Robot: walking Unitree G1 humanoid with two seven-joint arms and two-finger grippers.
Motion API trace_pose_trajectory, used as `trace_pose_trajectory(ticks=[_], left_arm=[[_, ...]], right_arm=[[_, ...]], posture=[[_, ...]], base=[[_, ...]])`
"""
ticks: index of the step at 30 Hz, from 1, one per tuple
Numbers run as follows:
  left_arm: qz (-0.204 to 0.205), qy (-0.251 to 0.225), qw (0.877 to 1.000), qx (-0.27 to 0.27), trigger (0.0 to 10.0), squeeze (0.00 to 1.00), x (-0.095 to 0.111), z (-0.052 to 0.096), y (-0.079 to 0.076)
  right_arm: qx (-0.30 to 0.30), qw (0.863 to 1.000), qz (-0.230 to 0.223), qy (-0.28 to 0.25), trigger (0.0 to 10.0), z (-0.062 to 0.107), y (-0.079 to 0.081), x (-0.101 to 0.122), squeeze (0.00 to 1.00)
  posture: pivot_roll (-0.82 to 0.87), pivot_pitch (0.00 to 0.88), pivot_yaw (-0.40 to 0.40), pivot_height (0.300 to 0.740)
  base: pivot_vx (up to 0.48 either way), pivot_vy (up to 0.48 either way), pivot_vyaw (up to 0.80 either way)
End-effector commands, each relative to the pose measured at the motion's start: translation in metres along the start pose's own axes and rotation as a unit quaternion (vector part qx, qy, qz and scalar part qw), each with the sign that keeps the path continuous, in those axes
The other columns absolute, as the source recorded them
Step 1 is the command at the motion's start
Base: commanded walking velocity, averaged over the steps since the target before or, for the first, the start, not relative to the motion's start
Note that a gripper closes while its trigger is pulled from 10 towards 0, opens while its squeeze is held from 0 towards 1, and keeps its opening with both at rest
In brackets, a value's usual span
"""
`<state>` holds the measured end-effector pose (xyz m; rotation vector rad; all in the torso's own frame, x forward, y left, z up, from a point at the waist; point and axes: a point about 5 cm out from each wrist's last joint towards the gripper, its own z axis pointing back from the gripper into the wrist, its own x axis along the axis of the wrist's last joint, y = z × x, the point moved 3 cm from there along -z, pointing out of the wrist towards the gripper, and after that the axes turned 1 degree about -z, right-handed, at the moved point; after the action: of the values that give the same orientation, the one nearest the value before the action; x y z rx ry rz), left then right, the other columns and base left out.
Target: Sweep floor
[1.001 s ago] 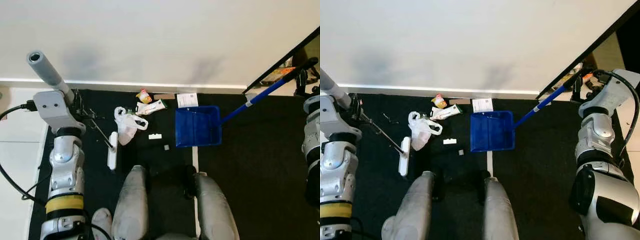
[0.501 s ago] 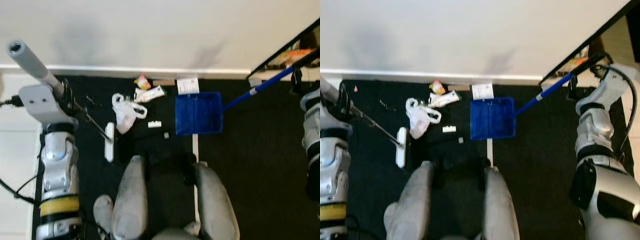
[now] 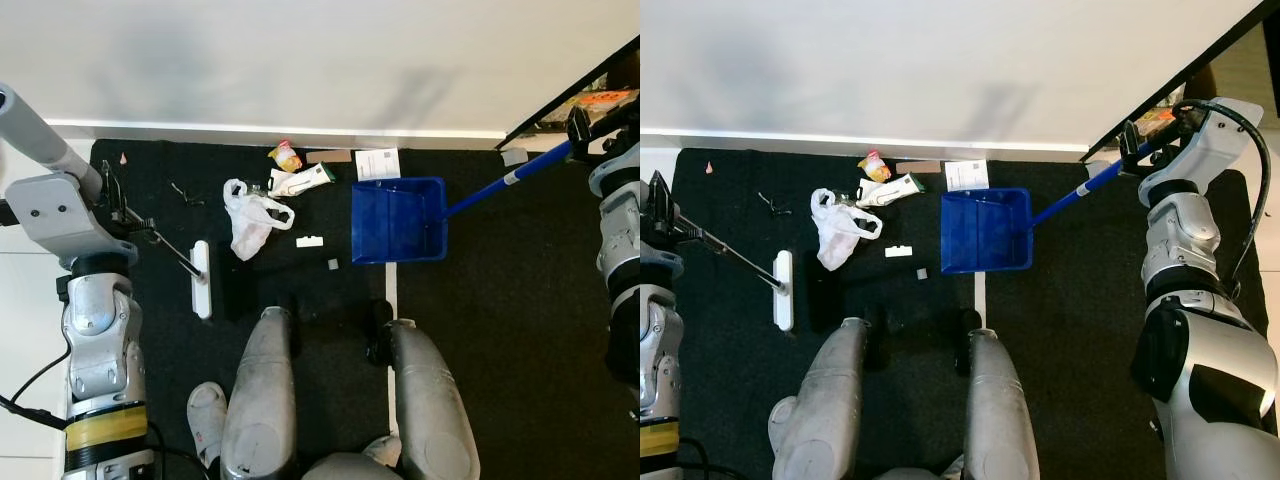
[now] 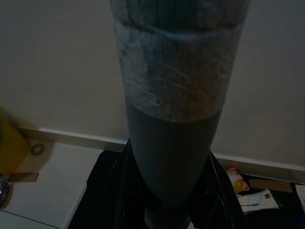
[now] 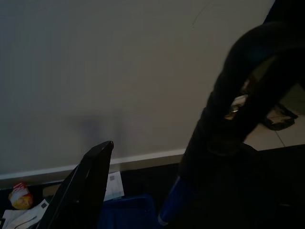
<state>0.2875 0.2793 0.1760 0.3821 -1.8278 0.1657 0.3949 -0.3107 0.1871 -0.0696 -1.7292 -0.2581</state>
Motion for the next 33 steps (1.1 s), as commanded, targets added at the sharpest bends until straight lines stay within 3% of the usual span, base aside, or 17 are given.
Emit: trace_pose_trajectory(ticks=[1,8,15,18,20,25,26,29,30,31,33], left_arm=[[-0.017,-0.003,1.000,0.013,10.0,0.00,0.003,0.004,0.013],[-0.016,-0.002,1.000,0.012,10.0,0.00,0.004,0.004,0.012],[0.011,0.038,0.999,0.014,10.0,0.00,-0.015,0.014,0.006],[0.014,0.054,0.998,0.031,10.0,0.00,-0.027,0.016,0.009],[0.027,0.095,0.992,0.075,10.0,0.00,-0.048,0.015,0.011],[0.025,0.111,0.988,0.107,10.0,0.00,-0.056,0.013,0.013],[0.016,0.131,0.984,0.119,10.0,0.00,-0.063,0.012,0.009],[0.004,0.151,0.981,0.119,10.0,0.00,-0.070,0.012,0.004],[0.019,0.159,0.982,0.096,10.0,0.00,-0.075,0.010,-0.008],[0.019,0.159,0.982,0.096,10.0,0.00,-0.075,0.010,-0.008],[0.019,0.152,0.987,0.048,10.0,0.00,-0.074,0.008,-0.023]], right_arm=[[-0.018,0.999,0.003,0.031,10.0,0.007,-0.009,-0.015,0.00],[-0.028,0.999,0.006,0.033,10.0,0.008,-0.013,-0.015,0.00],[-0.049,0.999,-0.020,0.004,10.0,0.011,-0.024,-0.009,0.00],[-0.061,0.998,-0.026,-0.007,10.0,0.015,-0.029,-0.010,0.00],[-0.057,0.998,-0.031,-0.022,10.0,0.018,-0.027,-0.013,0.00],[-0.051,0.997,-0.037,-0.042,10.0,0.020,-0.022,-0.012,0.00],[-0.051,0.996,-0.040,-0.054,10.0,0.021,-0.019,-0.012,0.00],[-0.054,0.996,-0.045,-0.060,10.0,0.023,-0.018,-0.013,0.00],[-0.057,0.995,-0.047,-0.060,10.0,0.026,-0.018,-0.018,0.00],[-0.057,0.995,-0.047,-0.060,10.0,0.026,-0.018,-0.018,0.00],[-0.071,0.994,-0.055,-0.062,10.0,0.030,-0.023,-0.022,0.00]], posture=[[0.27,0.514,-0.065,0.731],[0.27,0.508,-0.062,0.731],[0.22,0.410,-0.072,0.731],[0.18,0.341,-0.089,0.731],[0.17,0.278,-0.102,0.731],[0.16,0.236,-0.107,0.731],[0.15,0.173,-0.100,0.731],[0.15,0.169,-0.098,0.731],[0.13,0.136,-0.086,0.731],[0.13,0.136,-0.086,0.731],[0.12,0.118,-0.078,0.731]], base=[[0.000,0.000,0.00],[0.000,0.000,0.00],[0.000,0.000,0.00],[0.000,0.000,0.00],[0.000,0.000,0.00],[0.000,0.000,0.00],[0.000,0.000,0.00],[0.000,0.000,0.00],[0.000,0.000,0.00],[0.000,0.000,0.00],[0.000,0.000,0.00]])
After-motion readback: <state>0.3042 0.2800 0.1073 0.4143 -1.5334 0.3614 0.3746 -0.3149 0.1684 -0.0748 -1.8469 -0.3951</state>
